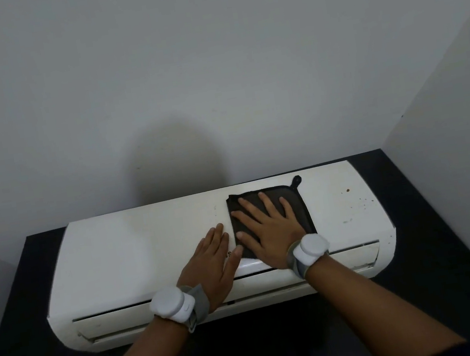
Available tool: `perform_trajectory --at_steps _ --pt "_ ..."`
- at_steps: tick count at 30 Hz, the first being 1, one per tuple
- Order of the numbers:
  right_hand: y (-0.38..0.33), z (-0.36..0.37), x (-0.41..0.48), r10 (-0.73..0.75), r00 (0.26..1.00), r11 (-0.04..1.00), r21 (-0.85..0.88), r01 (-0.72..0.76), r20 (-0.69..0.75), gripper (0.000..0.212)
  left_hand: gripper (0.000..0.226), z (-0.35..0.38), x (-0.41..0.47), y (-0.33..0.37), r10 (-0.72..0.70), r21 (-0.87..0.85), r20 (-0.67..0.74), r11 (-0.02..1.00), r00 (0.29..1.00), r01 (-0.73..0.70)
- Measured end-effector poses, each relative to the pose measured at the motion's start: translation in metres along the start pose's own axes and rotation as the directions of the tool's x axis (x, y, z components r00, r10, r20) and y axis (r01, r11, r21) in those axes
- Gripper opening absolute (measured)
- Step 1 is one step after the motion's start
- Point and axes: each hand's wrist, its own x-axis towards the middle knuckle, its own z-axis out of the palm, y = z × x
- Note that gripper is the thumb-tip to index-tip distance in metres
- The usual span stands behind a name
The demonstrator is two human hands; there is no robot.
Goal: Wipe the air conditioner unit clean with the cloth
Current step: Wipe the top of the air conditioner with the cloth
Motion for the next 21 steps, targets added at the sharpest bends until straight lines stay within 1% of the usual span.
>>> perform_trajectory --at_steps 5,7,10,12,15,16,18,19,21 --pt "0.023 0.001 0.027 0.061 0.998 0.998 0.034 -0.061 0.004 0.062 0.064 -0.003 -0.003 0.000 0.000 0.001 -0.001 1.000 1.000 0.000" --pt "0.030 0.001 0.035 0.112 0.994 0.991 0.067 -0.113 0.020 0.064 0.063 -0.004 -0.002 0.001 0.002 -0.013 -0.004 1.000 1.000 -0.002" --pt "0.025 0.000 0.039 0.205 0.979 0.976 0.078 -0.205 0.015 0.065 0.063 -0.004 -0.002 0.002 -0.007 -0.024 -0.009 1.000 1.000 0.006" --pt "0.018 0.001 0.033 0.230 0.973 0.972 0.057 -0.229 -0.012 0.064 0.062 -0.002 -0.001 0.003 -0.002 -0.001 -0.007 1.000 1.000 0.002" --pt "0.005 0.004 0.023 0.203 0.979 0.979 0.031 -0.202 -0.022 0.062 0.062 -0.002 -0.001 0.002 -0.016 0.011 -0.003 1.000 1.000 0.016" --pt "0.000 0.004 0.018 0.195 0.980 0.981 0.031 -0.194 -0.036 0.061 0.065 -0.002 -0.001 0.001 -0.019 0.014 0.000 1.000 1.000 0.019" --pt "-0.012 0.004 0.010 0.173 0.983 0.985 0.020 -0.172 -0.066 0.060 0.078 -0.001 -0.001 0.002 -0.014 0.016 0.003 1.000 1.000 0.013" --pt "-0.017 0.004 0.006 0.153 0.986 0.988 0.010 -0.153 -0.068 0.059 0.080 -0.001 -0.001 0.003 -0.010 0.015 0.009 1.000 1.000 0.010" --pt "-0.028 0.007 0.000 0.103 0.992 0.994 -0.017 -0.104 -0.068 0.057 0.065 0.000 -0.001 0.004 -0.004 -0.028 0.020 1.000 1.000 0.004"
